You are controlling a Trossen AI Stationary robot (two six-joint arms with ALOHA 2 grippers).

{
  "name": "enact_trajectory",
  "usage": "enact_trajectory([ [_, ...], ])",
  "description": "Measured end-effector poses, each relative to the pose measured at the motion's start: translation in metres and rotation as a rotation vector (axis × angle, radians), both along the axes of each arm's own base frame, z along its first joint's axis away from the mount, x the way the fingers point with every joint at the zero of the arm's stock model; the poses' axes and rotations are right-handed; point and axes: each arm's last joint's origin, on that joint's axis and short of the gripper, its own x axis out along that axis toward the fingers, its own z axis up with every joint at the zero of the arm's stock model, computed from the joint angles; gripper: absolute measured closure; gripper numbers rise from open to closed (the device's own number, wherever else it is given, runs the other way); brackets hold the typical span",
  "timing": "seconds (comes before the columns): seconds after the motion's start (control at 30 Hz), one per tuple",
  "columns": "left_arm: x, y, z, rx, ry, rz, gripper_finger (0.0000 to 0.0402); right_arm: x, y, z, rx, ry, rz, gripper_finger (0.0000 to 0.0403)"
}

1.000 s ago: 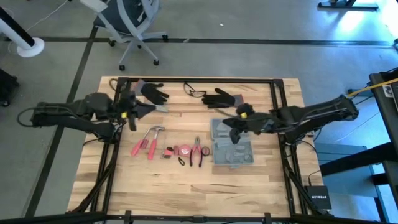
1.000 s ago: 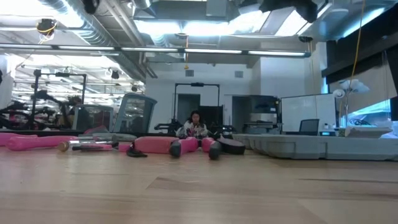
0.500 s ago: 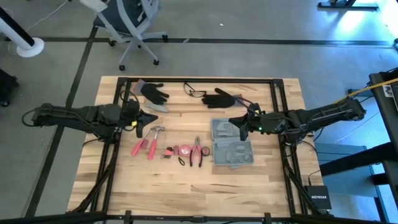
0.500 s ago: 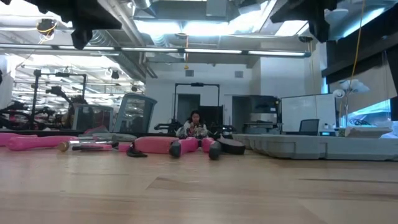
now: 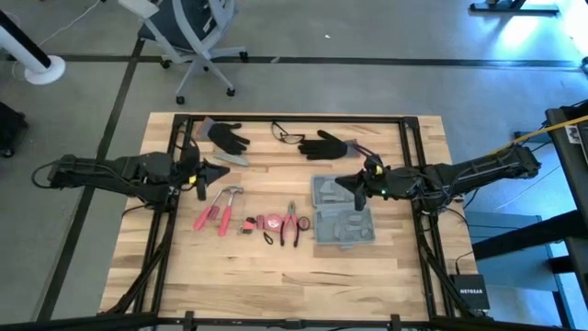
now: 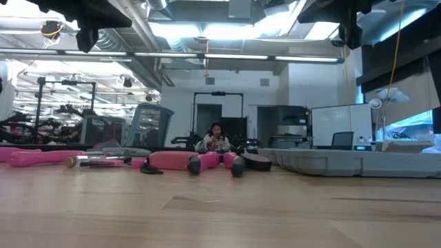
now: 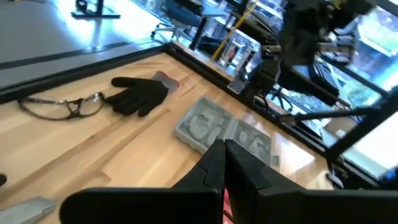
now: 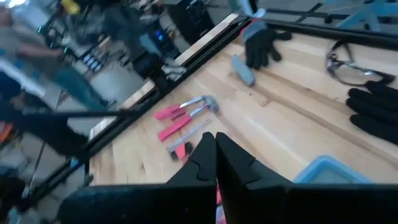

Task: Prefit tool cases
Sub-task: Put the black electrical tape into the prefit tool case

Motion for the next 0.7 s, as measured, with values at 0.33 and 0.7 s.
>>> enact_trajectory([
  [0.33, -0.002, 0.001, -0.007, -0.037, 0.063, 0.053, 0.0402, 0.0, 0.001, 0.0, -0.044, 0.015, 0.052, 0.0403],
  [0.7, 0.0, 0.01, -0.005, 0.003, 0.08, 0.125, 0.0365, 0.042, -0.009, 0.025, -0.05, 0.028, 0.073, 0.0373],
])
